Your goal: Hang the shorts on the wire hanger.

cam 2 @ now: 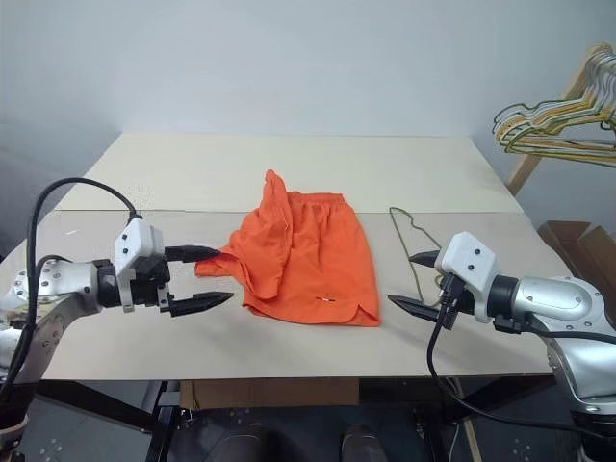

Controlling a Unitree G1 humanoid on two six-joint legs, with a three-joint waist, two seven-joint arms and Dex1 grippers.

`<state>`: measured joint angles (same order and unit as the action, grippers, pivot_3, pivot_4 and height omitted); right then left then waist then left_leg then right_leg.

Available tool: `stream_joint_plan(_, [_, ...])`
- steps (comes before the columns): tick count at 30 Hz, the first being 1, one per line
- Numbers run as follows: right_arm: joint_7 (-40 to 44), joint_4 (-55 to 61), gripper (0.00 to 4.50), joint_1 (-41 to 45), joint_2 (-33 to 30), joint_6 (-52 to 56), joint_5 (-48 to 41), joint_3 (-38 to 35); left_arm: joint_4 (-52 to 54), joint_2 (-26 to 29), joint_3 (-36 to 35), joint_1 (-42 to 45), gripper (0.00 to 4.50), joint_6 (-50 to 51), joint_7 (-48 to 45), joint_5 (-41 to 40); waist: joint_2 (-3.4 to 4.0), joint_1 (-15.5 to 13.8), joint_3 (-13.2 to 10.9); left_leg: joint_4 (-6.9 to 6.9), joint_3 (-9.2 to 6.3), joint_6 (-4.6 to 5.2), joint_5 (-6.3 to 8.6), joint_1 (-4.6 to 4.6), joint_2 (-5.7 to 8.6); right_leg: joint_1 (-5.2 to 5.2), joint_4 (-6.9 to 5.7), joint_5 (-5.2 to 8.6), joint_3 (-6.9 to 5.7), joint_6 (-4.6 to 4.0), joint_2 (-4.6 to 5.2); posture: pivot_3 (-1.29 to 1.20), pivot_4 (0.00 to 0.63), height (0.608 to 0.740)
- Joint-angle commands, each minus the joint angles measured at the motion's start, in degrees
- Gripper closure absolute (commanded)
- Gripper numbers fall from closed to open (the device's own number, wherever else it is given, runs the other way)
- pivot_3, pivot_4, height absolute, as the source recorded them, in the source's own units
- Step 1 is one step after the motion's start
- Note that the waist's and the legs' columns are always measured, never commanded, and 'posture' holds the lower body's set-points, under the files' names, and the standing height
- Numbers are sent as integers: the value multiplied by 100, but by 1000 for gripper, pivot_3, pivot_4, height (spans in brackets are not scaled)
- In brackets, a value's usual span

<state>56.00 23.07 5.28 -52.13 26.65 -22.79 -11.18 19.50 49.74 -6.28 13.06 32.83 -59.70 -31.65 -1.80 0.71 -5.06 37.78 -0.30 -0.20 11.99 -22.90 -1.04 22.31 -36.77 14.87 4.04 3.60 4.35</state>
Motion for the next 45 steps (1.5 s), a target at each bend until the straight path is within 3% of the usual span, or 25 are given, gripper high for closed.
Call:
stream_joint_plan(1, [-19, 148, 68, 44, -107, -37, -46, -194, 165, 105, -159, 57, 0, -61, -83, -85, 0, 0, -5, 0, 0, 0, 0, 0, 0, 0, 0, 0, 0, 0, 0, 18, 72, 740])
stream_joint_plan(10, [-18, 132, 68, 19, -118, -111, 9, -190, 115, 79, -105, 155, 0, 50, 6, -62, -5, 0, -18, 0, 0, 0, 0, 0, 0, 0, 0, 1, 0, -2, 0, 15, 71, 740])
stream_joint_plan(16, [70, -415, 68, -153, -517, -1805, 1449, 430, 82, 63, -96, 249, 0, 44, -12, -73, -6, 1, -46, 0, 3, 0, 0, 0, 1, 1, 2, 4, 0, -6, 2, 4, 75, 740])
stream_joint_plan(20, [121, -471, 68, 83, -390, -1542, 1108, 389, 93, 53, -108, 227, 0, 66, -14, -99, -3, 8, -70, 0, 5, 0, 0, 0, 0, 3, 0, 4, 2, -7, 2, -5, 80, 740])
stream_joint_plan(30, [286, -505, 68, 22, -395, -1751, 1195, 454, 81, 38, -4, 340, 0, 74, -143, -109, -3, 15, -79, -1, 5, 0, 0, -2, 0, 3, 1, -12, 2, 20, 1, -10, 64, 740])
stream_joint_plan(36, [165, -1194, 68, 135, -606, -3249, 2516, 1195, 141, -2, 54, 351, 0, 76, -176, -126, -3, 24, -78, -1, 8, 0, 0, -1, 0, 4, 1, -12, 2, 21, 1, -15, 54, 740])
stream_joint_plan(45, [-441, -2961, 68, 1547, 84, -4945, 4238, 2676, 85, -54, 139, 444, 0, 39, -214, -83, -2, 153, -77, -1, 10, 0, 0, 1, 0, 6, -4, -15, 3, 20, -2, -19, 45, 740])
